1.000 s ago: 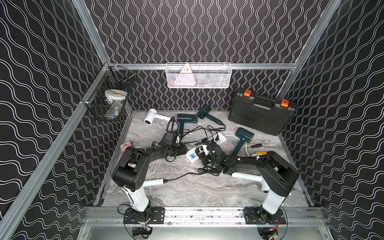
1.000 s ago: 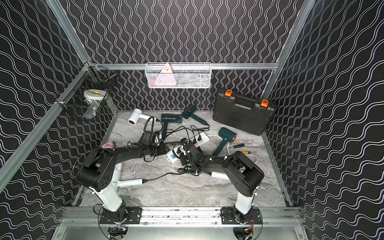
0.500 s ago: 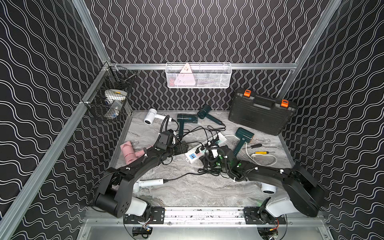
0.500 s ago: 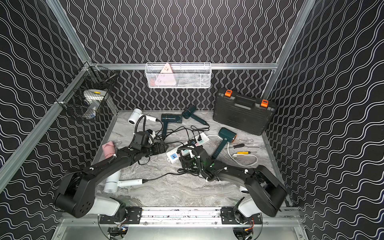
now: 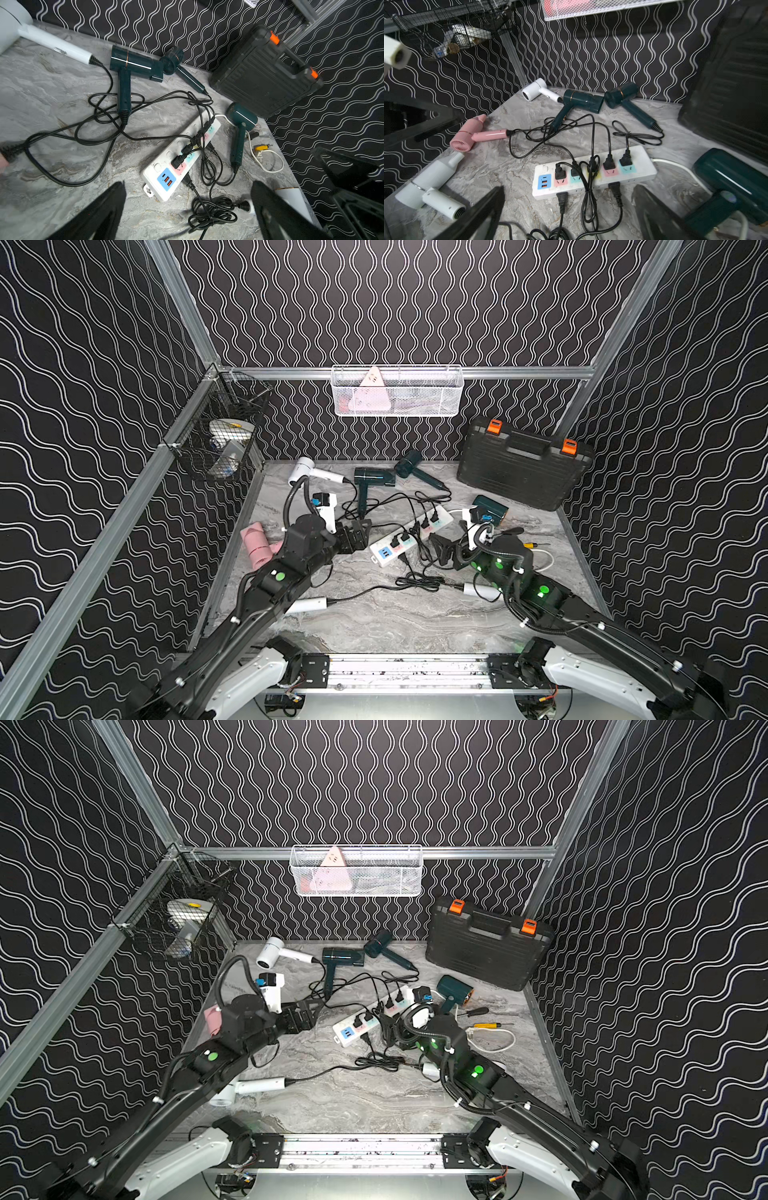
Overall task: Charge the blow dryers
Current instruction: Reset both arms
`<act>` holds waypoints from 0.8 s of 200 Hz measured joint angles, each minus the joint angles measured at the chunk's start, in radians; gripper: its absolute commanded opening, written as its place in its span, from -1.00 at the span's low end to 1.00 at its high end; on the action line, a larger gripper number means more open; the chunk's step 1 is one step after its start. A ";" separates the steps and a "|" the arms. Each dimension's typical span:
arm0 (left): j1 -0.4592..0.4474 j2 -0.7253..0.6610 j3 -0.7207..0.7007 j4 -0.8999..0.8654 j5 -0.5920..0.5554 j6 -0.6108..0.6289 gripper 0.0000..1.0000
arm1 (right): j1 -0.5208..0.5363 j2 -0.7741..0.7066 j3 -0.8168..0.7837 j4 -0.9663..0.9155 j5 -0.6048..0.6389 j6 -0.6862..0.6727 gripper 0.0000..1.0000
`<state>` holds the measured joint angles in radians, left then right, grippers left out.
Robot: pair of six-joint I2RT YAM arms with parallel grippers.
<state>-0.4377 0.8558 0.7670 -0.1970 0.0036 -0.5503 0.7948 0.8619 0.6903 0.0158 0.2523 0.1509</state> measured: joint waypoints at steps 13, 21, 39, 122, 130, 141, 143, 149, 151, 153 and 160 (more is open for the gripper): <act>-0.004 -0.031 -0.019 -0.005 -0.043 0.005 0.98 | -0.005 -0.001 0.025 -0.026 0.009 -0.024 0.99; -0.006 -0.046 -0.035 -0.005 -0.071 0.010 0.98 | -0.013 0.011 0.038 -0.040 0.023 -0.039 0.99; -0.007 -0.061 -0.077 0.005 -0.128 0.030 0.98 | -0.055 0.051 0.050 -0.061 0.054 -0.042 0.99; 0.087 0.203 -0.168 0.205 -0.310 0.221 0.98 | -0.622 0.105 -0.128 0.161 0.058 0.063 0.99; 0.113 0.229 -0.178 0.222 -0.324 0.239 0.98 | -0.674 0.107 -0.181 0.218 0.050 0.079 0.99; 0.140 0.254 -0.196 0.247 -0.348 0.260 0.98 | -0.735 0.123 -0.246 0.277 0.040 0.105 0.99; 0.143 0.257 -0.199 0.250 -0.351 0.262 0.98 | -0.744 0.129 -0.255 0.283 0.036 0.108 0.99; 0.154 0.267 -0.214 0.268 -0.365 0.269 0.98 | -0.772 0.148 -0.278 0.303 0.033 0.126 0.99; 0.156 0.268 -0.218 0.273 -0.369 0.273 0.98 | -0.777 0.153 -0.282 0.308 0.034 0.127 0.99; 0.159 0.270 -0.224 0.281 -0.373 0.278 0.98 | -0.785 0.160 -0.288 0.317 0.034 0.130 0.99; 0.168 0.276 -0.245 0.305 -0.381 0.296 0.98 | -0.804 0.185 -0.309 0.351 0.034 0.143 0.99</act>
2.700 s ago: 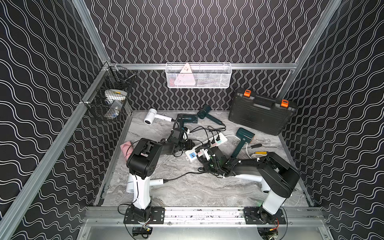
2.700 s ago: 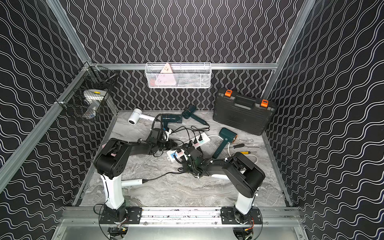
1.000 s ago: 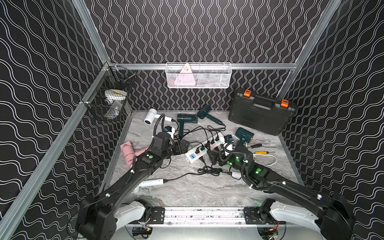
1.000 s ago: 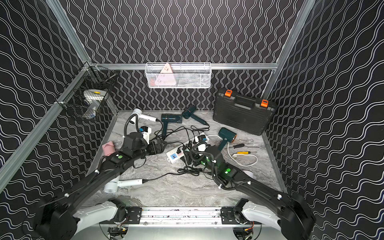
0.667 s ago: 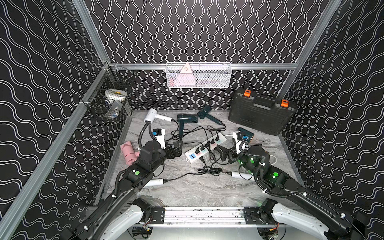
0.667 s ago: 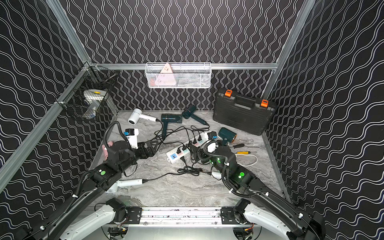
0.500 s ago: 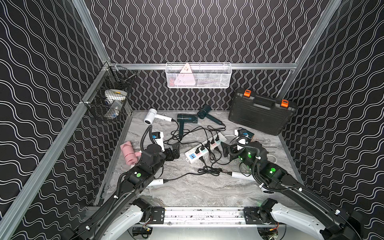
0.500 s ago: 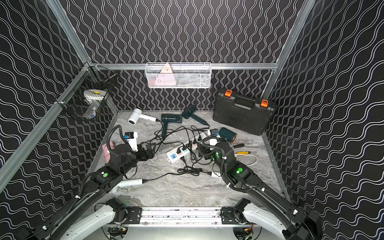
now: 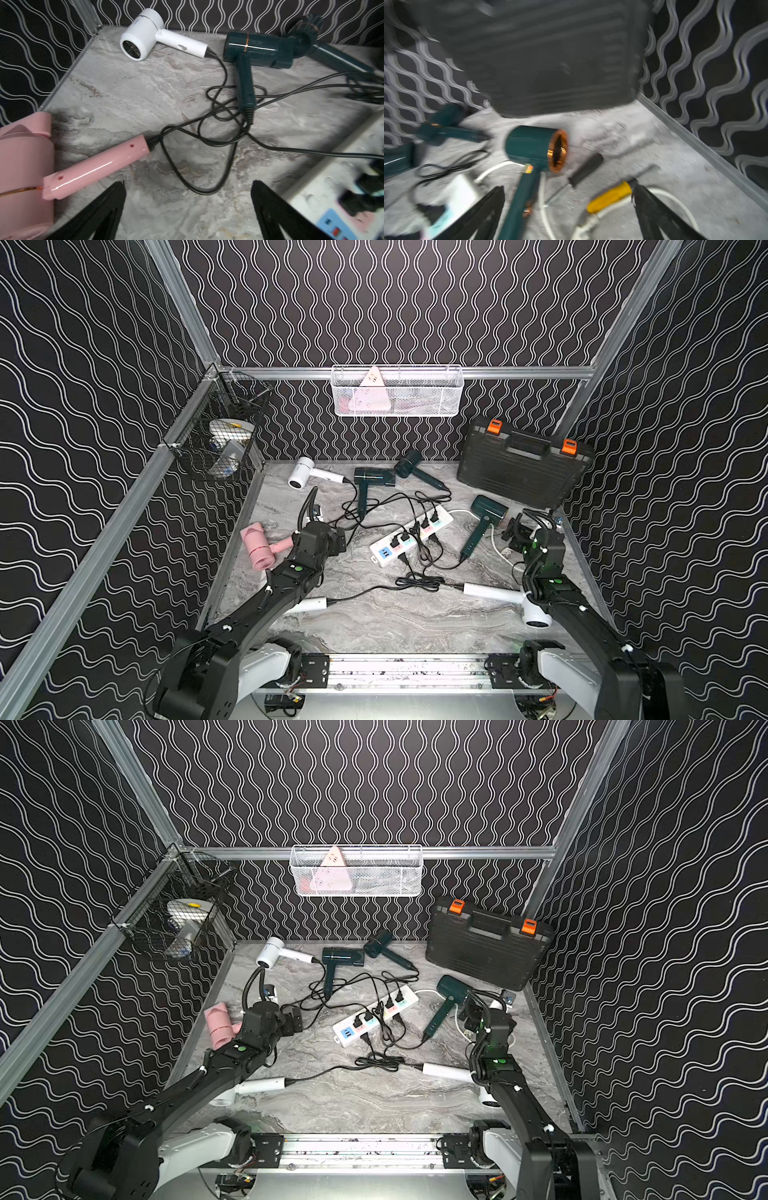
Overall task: Charge the blow dryers
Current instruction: Reset both arms
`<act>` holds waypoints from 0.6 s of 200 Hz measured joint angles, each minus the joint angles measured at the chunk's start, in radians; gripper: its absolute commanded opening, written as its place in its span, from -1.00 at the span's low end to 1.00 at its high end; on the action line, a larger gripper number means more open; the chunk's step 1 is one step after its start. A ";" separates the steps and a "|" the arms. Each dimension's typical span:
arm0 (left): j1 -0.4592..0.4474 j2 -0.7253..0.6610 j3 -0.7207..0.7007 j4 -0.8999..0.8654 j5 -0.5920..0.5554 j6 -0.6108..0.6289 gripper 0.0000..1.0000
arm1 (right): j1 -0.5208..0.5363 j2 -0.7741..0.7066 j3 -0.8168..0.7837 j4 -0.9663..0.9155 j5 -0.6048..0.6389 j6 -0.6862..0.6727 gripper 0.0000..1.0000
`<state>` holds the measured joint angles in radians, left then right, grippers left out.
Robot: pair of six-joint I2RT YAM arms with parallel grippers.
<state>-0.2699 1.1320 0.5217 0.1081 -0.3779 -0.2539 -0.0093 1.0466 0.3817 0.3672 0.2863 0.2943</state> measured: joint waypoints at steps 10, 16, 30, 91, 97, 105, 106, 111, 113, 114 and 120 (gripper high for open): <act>0.010 0.006 -0.037 0.049 0.003 0.035 0.98 | -0.014 0.042 -0.029 0.057 0.009 0.007 0.99; 0.014 0.010 -0.063 0.089 0.009 0.057 0.98 | -0.020 0.071 -0.047 0.092 0.012 0.010 0.99; 0.024 0.035 -0.135 0.205 0.027 0.113 0.98 | -0.034 0.148 -0.081 0.161 0.026 0.013 0.99; 0.115 0.318 -0.129 0.540 0.076 0.204 0.98 | -0.077 0.367 -0.085 0.408 0.015 -0.015 0.99; 0.125 0.333 -0.114 0.545 0.075 0.204 0.99 | -0.077 0.391 -0.079 0.440 0.014 -0.024 0.99; 0.135 0.348 -0.101 0.560 0.074 0.204 0.98 | -0.077 0.438 -0.076 0.498 0.008 -0.029 0.99; 0.136 0.348 -0.101 0.561 0.074 0.204 0.98 | -0.077 0.442 -0.076 0.503 0.007 -0.030 0.99; 0.140 0.353 -0.098 0.572 0.073 0.204 0.98 | -0.076 0.470 -0.076 0.530 0.003 -0.045 0.99; 0.141 0.354 -0.098 0.575 0.072 0.204 0.98 | -0.074 0.480 -0.075 0.534 0.001 -0.053 0.99; 0.141 0.354 -0.098 0.576 0.072 0.204 0.98 | -0.074 0.483 -0.074 0.535 0.000 -0.055 0.99; 0.142 0.356 -0.098 0.583 0.066 0.204 0.98 | -0.070 0.496 -0.068 0.526 -0.011 -0.063 0.99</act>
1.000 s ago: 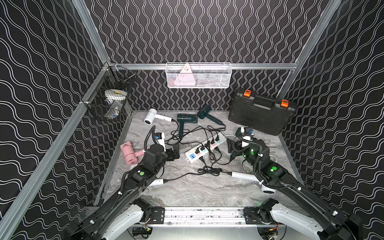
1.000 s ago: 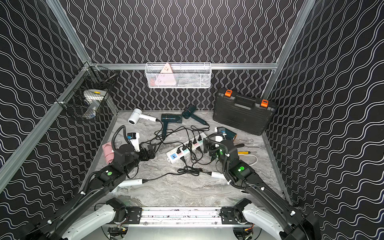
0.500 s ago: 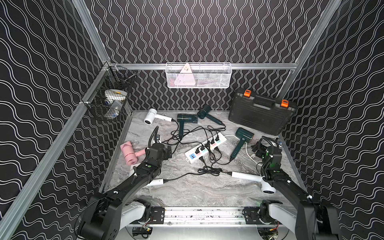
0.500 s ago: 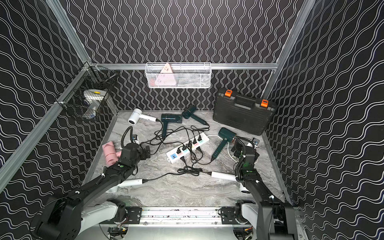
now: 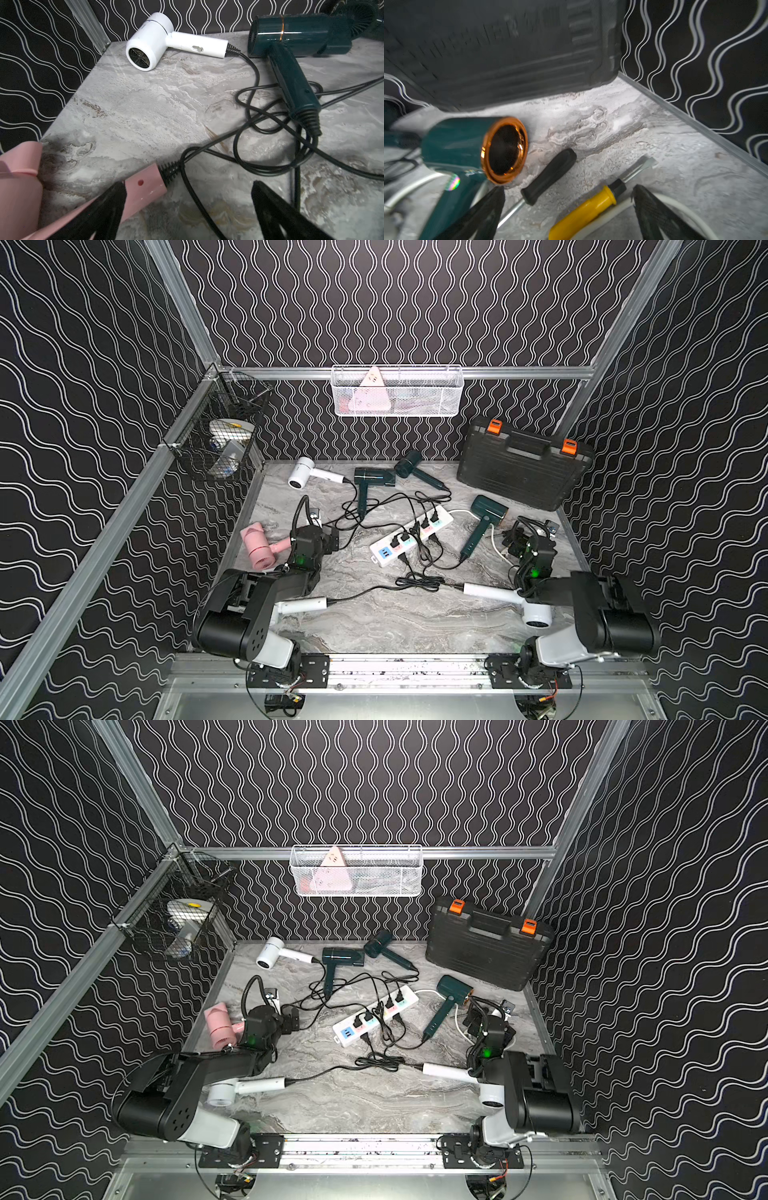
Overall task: Charge the blow dryers
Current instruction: Reset both arms
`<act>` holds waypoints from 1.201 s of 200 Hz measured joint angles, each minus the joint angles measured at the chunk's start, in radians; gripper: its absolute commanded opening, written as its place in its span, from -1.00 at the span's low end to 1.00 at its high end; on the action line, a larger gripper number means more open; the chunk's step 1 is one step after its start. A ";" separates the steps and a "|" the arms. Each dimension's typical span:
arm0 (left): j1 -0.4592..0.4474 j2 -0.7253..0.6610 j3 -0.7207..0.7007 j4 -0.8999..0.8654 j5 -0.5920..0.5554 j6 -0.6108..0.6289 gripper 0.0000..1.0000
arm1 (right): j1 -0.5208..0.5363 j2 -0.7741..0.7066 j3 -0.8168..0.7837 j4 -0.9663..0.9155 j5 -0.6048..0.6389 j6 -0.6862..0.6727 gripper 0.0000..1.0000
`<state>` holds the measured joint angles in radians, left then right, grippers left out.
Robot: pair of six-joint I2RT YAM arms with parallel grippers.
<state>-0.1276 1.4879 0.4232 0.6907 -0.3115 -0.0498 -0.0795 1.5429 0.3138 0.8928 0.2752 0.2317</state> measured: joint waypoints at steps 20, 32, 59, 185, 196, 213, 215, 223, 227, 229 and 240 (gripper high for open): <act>0.003 -0.002 -0.014 0.032 0.000 0.008 0.98 | 0.007 0.005 0.029 0.019 -0.033 -0.022 0.99; 0.004 -0.009 -0.031 0.048 -0.007 0.023 0.98 | 0.008 0.023 0.021 0.069 -0.050 -0.040 0.99; 0.012 0.064 -0.097 0.231 -0.023 0.023 0.98 | 0.007 0.107 0.007 0.131 -0.090 -0.067 0.99; 0.050 0.168 -0.059 0.311 0.065 0.026 0.98 | 0.047 0.118 0.092 0.046 -0.157 -0.138 0.99; 0.050 0.168 -0.059 0.311 0.065 0.026 0.98 | 0.047 0.118 0.092 0.046 -0.157 -0.139 0.99; 0.050 0.168 -0.059 0.311 0.065 0.026 0.98 | 0.047 0.118 0.092 0.046 -0.162 -0.140 0.99; 0.050 0.168 -0.059 0.311 0.065 0.026 0.98 | 0.047 0.118 0.092 0.046 -0.161 -0.140 0.99; 0.050 0.168 -0.059 0.311 0.065 0.026 0.98 | 0.047 0.119 0.093 0.046 -0.162 -0.140 0.99; 0.050 0.168 -0.059 0.311 0.065 0.026 0.98 | 0.047 0.120 0.093 0.046 -0.162 -0.142 0.99; 0.050 0.168 -0.059 0.311 0.065 0.026 0.98 | 0.047 0.120 0.094 0.045 -0.162 -0.143 0.99; 0.050 0.168 -0.059 0.311 0.065 0.026 0.98 | 0.047 0.122 0.097 0.044 -0.165 -0.143 0.99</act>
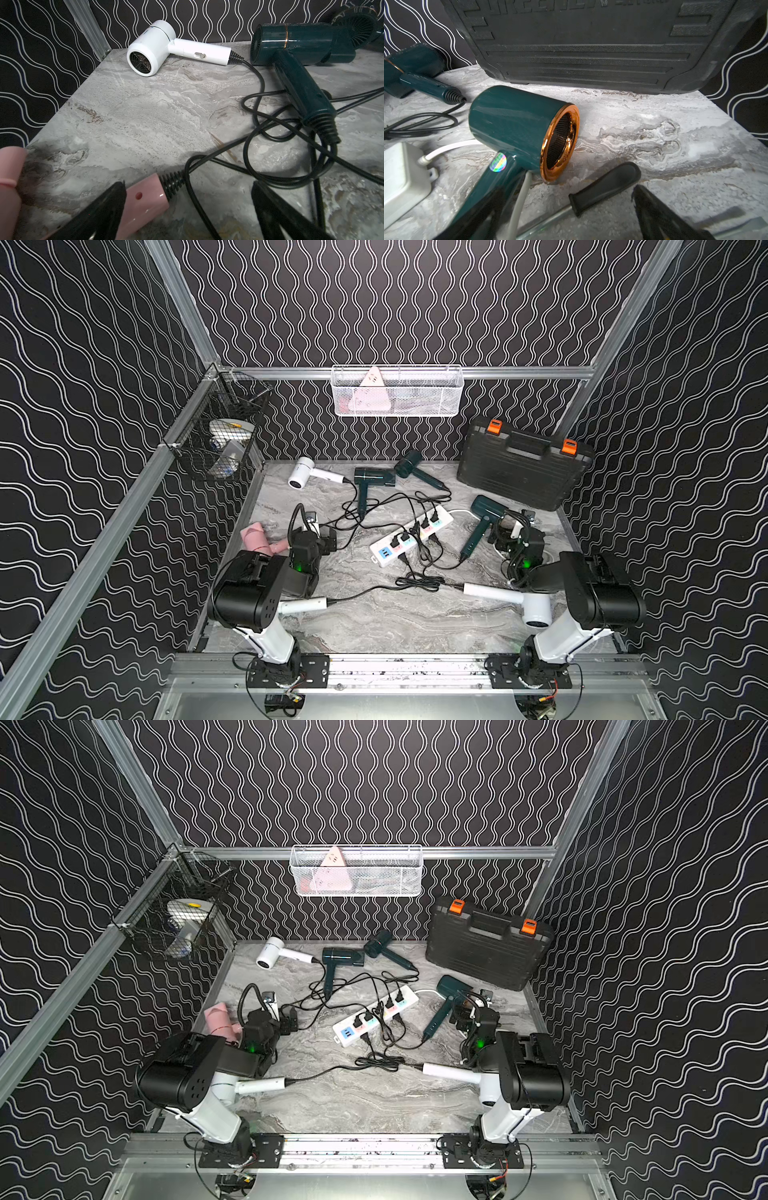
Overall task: Charge the blow dryers
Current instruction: Reset both arms
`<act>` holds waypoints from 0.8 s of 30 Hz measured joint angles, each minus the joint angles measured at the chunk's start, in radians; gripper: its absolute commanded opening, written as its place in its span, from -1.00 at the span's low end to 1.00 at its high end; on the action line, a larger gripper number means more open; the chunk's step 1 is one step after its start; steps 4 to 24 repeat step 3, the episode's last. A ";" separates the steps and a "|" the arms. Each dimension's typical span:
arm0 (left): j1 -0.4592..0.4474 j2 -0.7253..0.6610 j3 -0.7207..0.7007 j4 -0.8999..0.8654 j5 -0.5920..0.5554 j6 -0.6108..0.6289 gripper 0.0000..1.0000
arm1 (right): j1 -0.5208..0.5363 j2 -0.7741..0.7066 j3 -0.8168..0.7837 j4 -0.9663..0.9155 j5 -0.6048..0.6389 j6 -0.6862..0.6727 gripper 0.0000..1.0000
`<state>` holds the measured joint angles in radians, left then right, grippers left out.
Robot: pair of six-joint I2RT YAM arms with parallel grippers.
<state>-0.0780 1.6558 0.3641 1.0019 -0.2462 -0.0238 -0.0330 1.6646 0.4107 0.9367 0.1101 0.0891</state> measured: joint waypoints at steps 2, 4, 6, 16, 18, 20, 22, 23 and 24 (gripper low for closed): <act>0.000 0.000 0.000 0.000 0.000 0.000 0.98 | 0.000 0.000 0.001 0.000 0.000 0.000 0.99; 0.000 0.000 0.000 0.000 0.000 0.000 0.98 | 0.000 0.000 0.001 0.000 -0.001 0.000 0.99; 0.000 0.000 0.000 0.000 0.000 0.000 0.98 | 0.000 0.000 0.001 0.000 -0.001 0.000 0.99; 0.000 0.000 0.000 0.000 0.000 0.000 0.98 | 0.000 0.000 0.001 0.000 -0.001 0.000 0.99; 0.000 0.000 0.000 0.000 0.000 0.000 0.98 | 0.000 0.000 0.001 0.000 -0.001 0.000 0.99; 0.000 0.000 0.000 0.000 0.000 0.000 0.98 | 0.000 0.000 0.001 0.000 -0.001 0.000 0.99; 0.000 0.000 0.000 0.000 0.000 0.000 0.98 | 0.000 0.000 0.001 0.000 -0.001 0.000 0.99; 0.000 0.000 0.000 0.000 0.000 0.000 0.98 | 0.000 0.000 0.001 0.000 -0.001 0.000 0.99; 0.000 0.000 0.000 0.000 0.000 0.000 0.98 | 0.000 0.000 0.001 0.000 -0.001 0.000 0.99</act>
